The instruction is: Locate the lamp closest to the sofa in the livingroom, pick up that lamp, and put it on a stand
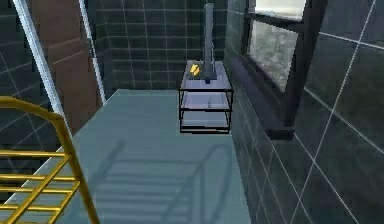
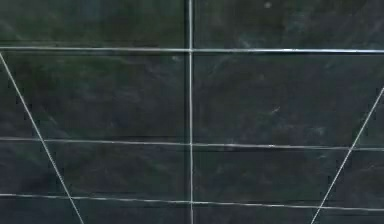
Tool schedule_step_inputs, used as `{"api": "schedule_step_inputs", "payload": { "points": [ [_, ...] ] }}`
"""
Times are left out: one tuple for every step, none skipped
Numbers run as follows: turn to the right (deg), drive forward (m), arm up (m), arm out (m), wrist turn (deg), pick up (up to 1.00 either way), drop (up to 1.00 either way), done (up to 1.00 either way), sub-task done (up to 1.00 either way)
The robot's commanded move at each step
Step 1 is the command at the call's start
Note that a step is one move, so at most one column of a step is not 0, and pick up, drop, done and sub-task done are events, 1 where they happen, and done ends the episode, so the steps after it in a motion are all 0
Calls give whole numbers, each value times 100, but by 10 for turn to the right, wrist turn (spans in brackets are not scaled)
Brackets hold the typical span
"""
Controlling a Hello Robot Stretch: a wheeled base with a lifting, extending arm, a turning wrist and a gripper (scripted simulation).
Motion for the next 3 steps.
{"api": "schedule_step_inputs", "payload": {
  "points": [
    [0, 100, 0, 0, 0, 0, 0, 0, 0],
    [0, 50, 0, 0, 0, 0, 0, 0, 0],
    [-450, 0, 0, 0, 0, 0, 0, 0, 0]
  ]
}}
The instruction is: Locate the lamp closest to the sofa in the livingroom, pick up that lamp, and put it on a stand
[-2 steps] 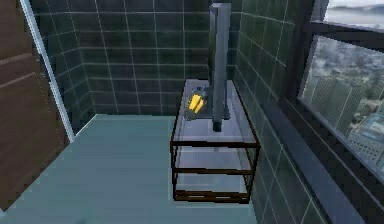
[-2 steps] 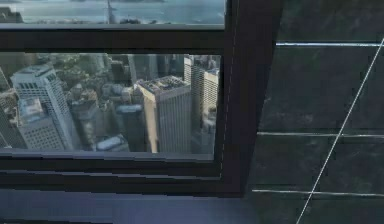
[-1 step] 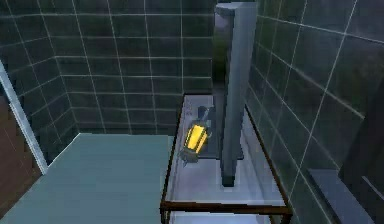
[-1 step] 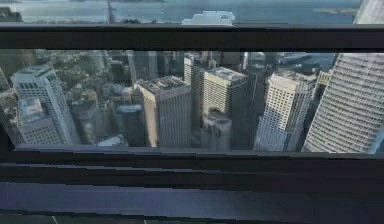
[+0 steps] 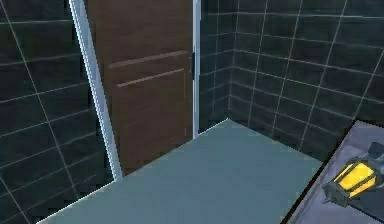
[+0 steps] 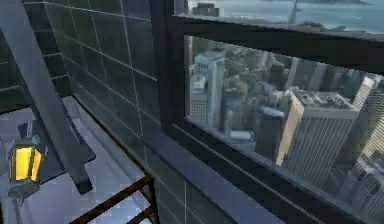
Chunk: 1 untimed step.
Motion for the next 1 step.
{"api": "schedule_step_inputs", "payload": {
  "points": [
    [-450, 0, 0, 0, 0, 0, 0, 0, 0]
  ]
}}
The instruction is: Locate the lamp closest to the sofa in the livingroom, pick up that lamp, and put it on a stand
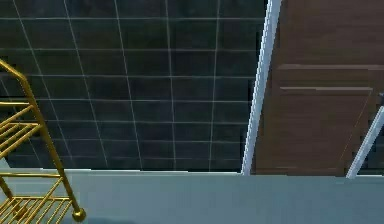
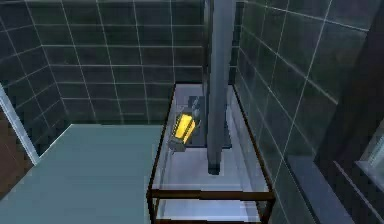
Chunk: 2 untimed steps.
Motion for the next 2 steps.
{"api": "schedule_step_inputs", "payload": {
  "points": [
    [-450, 0, 0, 0, 0, 0, 0, 0, 0],
    [-360, 0, 0, 0, 0, 0, 0, 0, 0]
  ]
}}
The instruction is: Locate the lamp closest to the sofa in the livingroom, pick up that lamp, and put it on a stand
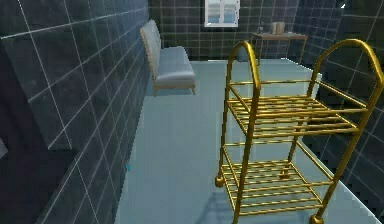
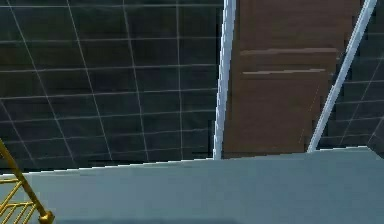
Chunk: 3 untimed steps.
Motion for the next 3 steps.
{"api": "schedule_step_inputs", "payload": {
  "points": [
    [0, 100, 0, 0, 0, 0, 0, 0, 0],
    [0, 35, 0, 0, 0, 0, 0, 0, 0],
    [180, 0, 0, 0, 0, 0, 0, 0, 0]
  ]
}}
